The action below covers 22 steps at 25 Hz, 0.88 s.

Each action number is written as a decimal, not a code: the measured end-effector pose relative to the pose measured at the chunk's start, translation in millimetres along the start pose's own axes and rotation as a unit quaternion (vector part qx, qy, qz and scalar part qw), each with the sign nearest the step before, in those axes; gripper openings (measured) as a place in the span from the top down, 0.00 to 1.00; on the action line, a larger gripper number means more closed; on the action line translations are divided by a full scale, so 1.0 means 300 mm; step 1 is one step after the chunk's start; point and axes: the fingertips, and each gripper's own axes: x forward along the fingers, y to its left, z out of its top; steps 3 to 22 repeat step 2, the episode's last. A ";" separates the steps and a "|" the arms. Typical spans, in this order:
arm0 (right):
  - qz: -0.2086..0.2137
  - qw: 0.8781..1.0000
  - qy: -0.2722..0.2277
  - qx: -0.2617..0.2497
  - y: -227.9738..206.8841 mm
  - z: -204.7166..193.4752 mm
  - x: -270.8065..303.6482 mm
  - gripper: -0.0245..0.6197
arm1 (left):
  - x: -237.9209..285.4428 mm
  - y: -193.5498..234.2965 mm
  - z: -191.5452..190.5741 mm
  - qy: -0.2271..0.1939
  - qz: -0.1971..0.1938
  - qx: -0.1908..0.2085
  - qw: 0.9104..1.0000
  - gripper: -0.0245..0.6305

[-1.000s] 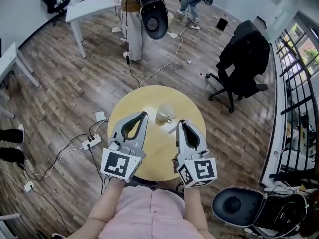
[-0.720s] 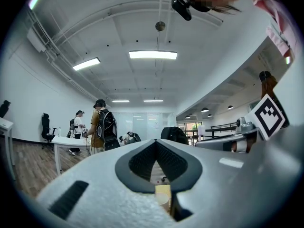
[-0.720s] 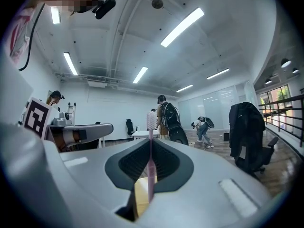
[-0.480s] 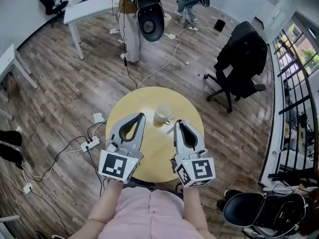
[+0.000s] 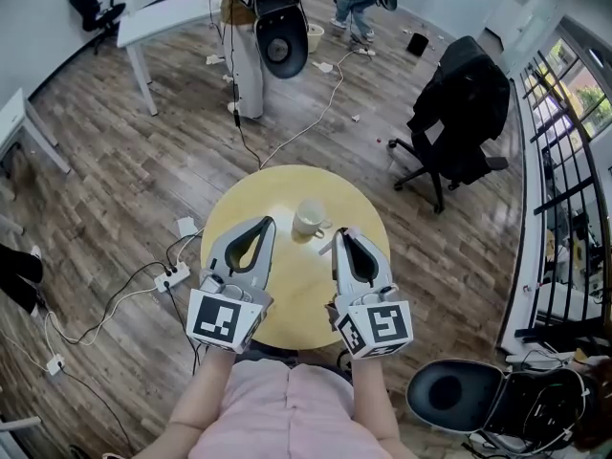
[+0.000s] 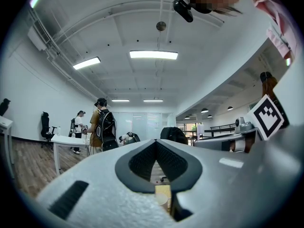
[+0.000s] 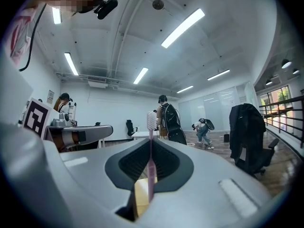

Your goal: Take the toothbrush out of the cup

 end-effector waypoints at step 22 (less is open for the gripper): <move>0.000 1.000 0.000 0.000 -0.006 0.008 0.008 0.93 | 0.011 0.000 0.007 0.000 0.000 -0.001 1.000 0.97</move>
